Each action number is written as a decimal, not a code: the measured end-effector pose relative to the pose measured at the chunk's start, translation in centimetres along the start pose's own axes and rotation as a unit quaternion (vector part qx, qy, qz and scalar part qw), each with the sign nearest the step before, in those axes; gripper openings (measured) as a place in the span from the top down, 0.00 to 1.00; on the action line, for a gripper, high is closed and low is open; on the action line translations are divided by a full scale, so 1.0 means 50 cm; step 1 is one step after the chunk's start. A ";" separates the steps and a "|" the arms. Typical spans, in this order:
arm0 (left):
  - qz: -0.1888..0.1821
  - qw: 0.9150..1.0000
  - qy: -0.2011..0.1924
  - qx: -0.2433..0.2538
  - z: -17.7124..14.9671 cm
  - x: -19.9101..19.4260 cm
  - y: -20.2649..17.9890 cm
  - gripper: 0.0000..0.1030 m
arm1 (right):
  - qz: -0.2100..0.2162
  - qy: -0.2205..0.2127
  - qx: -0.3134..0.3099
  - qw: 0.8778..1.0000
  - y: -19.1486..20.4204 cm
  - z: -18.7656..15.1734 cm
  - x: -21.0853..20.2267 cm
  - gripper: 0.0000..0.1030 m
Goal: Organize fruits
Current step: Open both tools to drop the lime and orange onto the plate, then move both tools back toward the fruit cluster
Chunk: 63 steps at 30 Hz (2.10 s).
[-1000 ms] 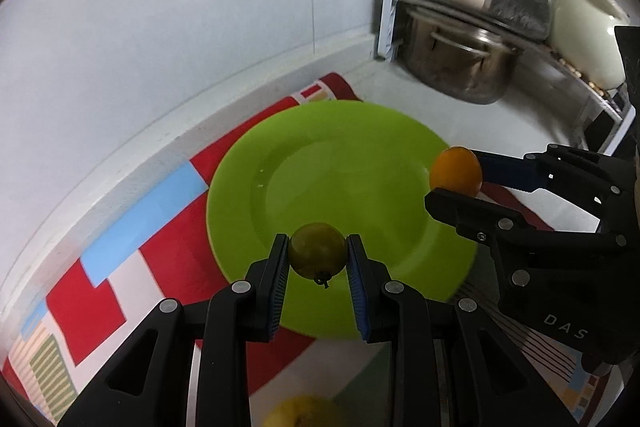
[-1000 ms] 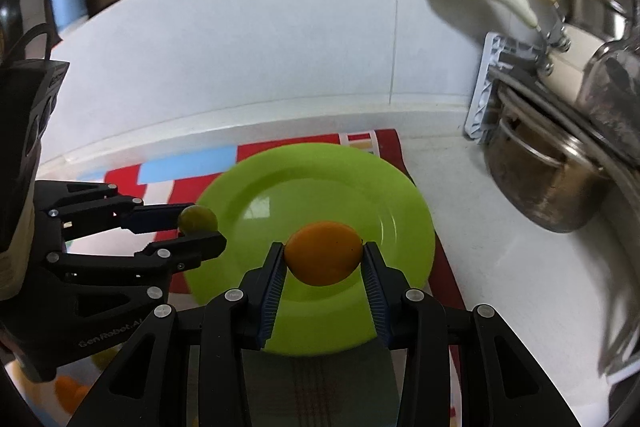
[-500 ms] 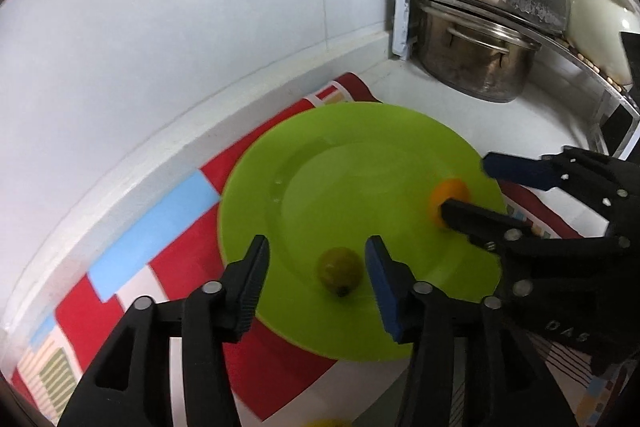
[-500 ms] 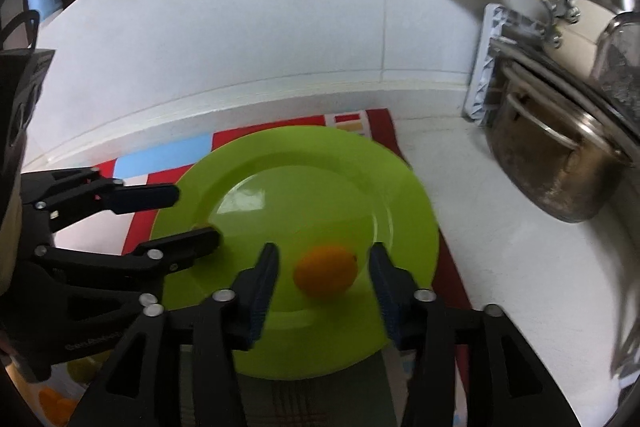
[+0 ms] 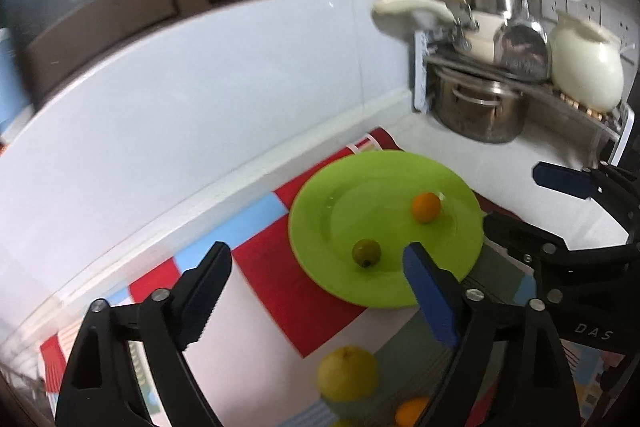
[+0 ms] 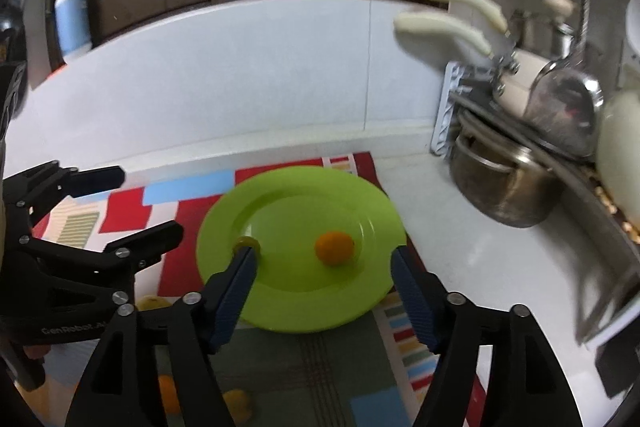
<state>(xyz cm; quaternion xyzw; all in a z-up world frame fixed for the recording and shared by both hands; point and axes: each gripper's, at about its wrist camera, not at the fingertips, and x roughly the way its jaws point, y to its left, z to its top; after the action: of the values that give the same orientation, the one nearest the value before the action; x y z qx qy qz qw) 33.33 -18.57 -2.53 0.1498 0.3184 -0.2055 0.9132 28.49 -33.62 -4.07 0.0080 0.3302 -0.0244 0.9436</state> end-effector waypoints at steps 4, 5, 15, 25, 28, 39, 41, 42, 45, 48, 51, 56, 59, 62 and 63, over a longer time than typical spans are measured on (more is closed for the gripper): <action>0.010 1.000 -0.013 -0.021 -0.019 -0.060 0.024 0.09 | -0.001 -0.018 -0.005 1.000 0.022 -0.004 -0.059 0.24; 0.012 0.999 -0.016 -0.024 -0.025 -0.071 0.027 0.08 | -0.001 -0.021 -0.006 1.000 0.029 -0.005 -0.070 0.23; 0.046 0.996 -0.053 -0.053 -0.095 -0.222 0.087 0.05 | 0.006 -0.058 -0.016 0.998 0.120 -0.027 -0.190 0.16; 0.064 0.993 -0.081 -0.063 -0.154 -0.339 0.167 0.03 | 0.024 -0.088 -0.021 0.996 0.240 -0.050 -0.269 0.16; 0.068 0.992 -0.088 -0.065 -0.175 -0.365 0.195 0.03 | 0.020 -0.095 -0.020 0.995 0.278 -0.060 -0.284 0.16; 0.054 0.993 -0.097 -0.039 -0.261 -0.408 0.263 0.03 | 0.000 -0.083 0.008 0.997 0.386 -0.121 -0.306 0.16; 0.050 0.994 -0.096 -0.031 -0.275 -0.406 0.266 0.04 | -0.008 -0.080 0.013 0.997 0.397 -0.137 -0.307 0.16; 0.047 0.994 -0.095 -0.025 -0.284 -0.404 0.267 0.04 | -0.012 -0.078 0.016 0.997 0.403 -0.147 -0.308 0.16; 0.035 0.995 -0.090 -0.014 -0.307 -0.393 0.271 0.04 | -0.023 -0.069 0.027 0.997 0.416 -0.172 -0.305 0.16; 0.024 0.996 -0.081 -0.006 -0.327 -0.376 0.274 0.04 | -0.028 -0.056 0.043 0.997 0.421 -0.195 -0.296 0.16; 0.010 0.998 -0.068 0.000 -0.345 -0.352 0.274 0.04 | -0.039 -0.043 0.051 0.997 0.427 -0.216 -0.284 0.16; -0.011 0.999 -0.036 0.011 -0.375 -0.299 0.273 0.04 | -0.048 -0.007 0.068 0.996 0.425 -0.245 -0.246 0.16; -0.018 0.999 -0.018 0.021 -0.390 -0.265 0.272 0.04 | -0.054 0.006 0.073 0.996 0.425 -0.256 -0.226 0.16; -0.031 0.999 -0.005 0.024 -0.401 -0.235 0.275 0.06 | -0.060 0.022 0.073 0.995 0.428 -0.267 -0.199 0.18; -0.035 0.999 0.000 0.025 -0.404 -0.224 0.275 0.08 | -0.061 0.023 0.073 0.995 0.430 -0.270 -0.194 0.20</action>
<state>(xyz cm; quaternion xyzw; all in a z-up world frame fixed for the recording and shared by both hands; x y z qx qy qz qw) 21.33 4.71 -8.56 0.1615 0.3180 -0.2449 0.9016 13.63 -11.35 -8.59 0.0576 0.3492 -0.1057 0.9293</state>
